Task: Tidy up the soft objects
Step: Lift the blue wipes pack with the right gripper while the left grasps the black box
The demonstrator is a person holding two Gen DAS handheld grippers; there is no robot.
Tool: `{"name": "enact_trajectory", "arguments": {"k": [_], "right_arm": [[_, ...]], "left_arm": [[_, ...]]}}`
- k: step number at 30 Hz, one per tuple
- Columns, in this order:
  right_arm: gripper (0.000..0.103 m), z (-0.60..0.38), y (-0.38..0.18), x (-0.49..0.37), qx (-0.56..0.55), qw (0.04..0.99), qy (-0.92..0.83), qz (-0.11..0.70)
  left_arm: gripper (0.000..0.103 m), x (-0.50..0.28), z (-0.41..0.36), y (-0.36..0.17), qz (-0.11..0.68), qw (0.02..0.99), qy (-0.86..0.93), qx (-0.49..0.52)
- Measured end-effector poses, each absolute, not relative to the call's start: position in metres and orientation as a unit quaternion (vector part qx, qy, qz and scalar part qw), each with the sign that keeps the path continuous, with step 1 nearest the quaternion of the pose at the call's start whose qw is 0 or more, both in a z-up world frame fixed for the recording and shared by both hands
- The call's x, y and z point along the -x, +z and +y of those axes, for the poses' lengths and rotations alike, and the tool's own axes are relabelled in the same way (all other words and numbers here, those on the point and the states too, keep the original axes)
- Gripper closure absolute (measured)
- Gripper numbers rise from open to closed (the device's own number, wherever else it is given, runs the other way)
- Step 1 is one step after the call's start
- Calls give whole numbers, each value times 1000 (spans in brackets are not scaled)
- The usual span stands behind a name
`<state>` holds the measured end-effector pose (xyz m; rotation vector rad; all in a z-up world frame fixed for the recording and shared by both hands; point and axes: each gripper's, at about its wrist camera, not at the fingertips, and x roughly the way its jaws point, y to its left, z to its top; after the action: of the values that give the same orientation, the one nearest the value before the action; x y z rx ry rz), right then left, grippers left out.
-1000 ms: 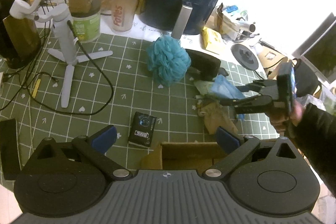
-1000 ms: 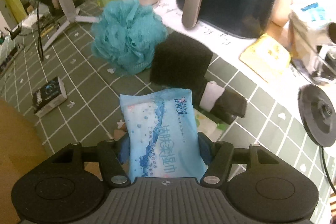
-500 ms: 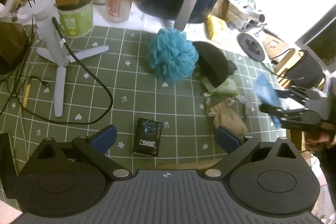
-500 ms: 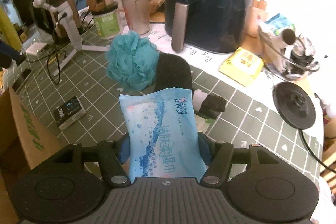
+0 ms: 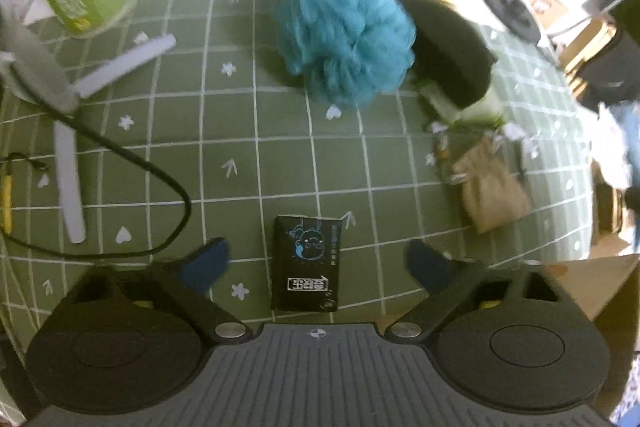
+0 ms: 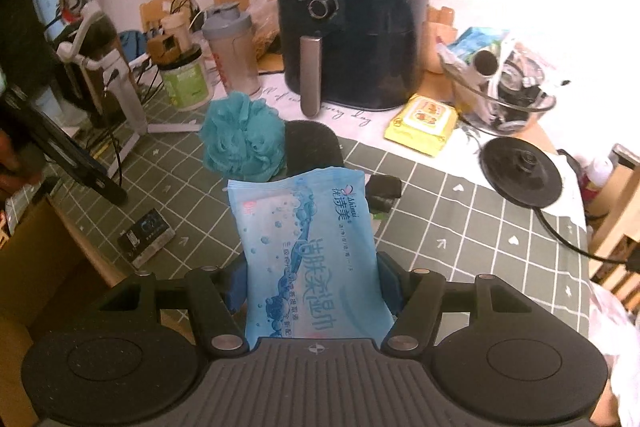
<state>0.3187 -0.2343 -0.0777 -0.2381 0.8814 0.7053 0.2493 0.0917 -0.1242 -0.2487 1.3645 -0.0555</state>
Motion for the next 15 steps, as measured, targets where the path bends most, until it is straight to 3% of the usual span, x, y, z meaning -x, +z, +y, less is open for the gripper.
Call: {"name": "enact_trajectory", "arguments": {"k": [12, 15], "right_arm": [[37, -257, -65, -294, 85, 857, 291, 417], [37, -261, -63, -290, 80, 860, 282, 417]], "left_arm": [[26, -260, 89, -184, 684, 724, -33, 86], [37, -258, 88, -189, 682, 725, -33, 83]]}}
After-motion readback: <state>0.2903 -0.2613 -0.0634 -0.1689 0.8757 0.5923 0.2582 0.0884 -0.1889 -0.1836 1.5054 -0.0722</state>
